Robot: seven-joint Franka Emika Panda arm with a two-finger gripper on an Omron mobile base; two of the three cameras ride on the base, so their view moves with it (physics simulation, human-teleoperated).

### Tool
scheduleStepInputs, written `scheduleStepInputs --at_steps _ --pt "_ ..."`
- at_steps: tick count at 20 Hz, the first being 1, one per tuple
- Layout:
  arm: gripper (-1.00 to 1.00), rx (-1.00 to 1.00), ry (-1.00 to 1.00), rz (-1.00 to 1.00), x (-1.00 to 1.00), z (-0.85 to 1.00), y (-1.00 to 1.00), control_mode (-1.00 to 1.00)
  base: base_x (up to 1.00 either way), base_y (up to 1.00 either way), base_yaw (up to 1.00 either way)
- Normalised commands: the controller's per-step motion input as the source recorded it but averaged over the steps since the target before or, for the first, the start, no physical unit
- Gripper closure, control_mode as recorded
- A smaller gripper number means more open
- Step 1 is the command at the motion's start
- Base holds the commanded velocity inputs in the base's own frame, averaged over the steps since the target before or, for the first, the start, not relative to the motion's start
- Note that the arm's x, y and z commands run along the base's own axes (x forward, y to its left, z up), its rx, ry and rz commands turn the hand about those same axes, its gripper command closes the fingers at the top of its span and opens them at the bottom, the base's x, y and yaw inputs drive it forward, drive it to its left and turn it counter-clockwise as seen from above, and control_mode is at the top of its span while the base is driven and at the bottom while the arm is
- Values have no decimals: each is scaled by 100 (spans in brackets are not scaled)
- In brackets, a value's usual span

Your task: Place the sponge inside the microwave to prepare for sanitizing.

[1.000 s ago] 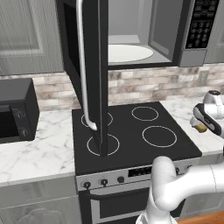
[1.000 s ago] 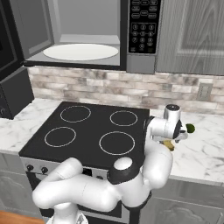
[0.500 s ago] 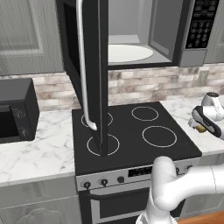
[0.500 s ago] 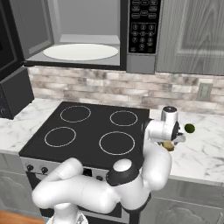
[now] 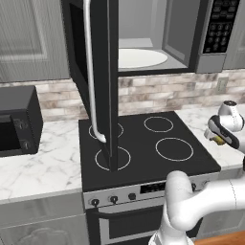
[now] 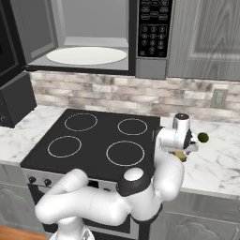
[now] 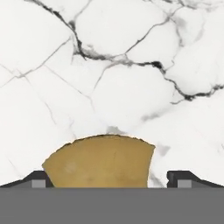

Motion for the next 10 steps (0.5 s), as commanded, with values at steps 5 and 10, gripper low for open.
scheduleStepInputs --at_steps 5,10 --pt "100 3 15 0 3 -23 0 -100 0 0 0" --pt "100 2 18 0 -20 -7 -1 -100 0 0 0"
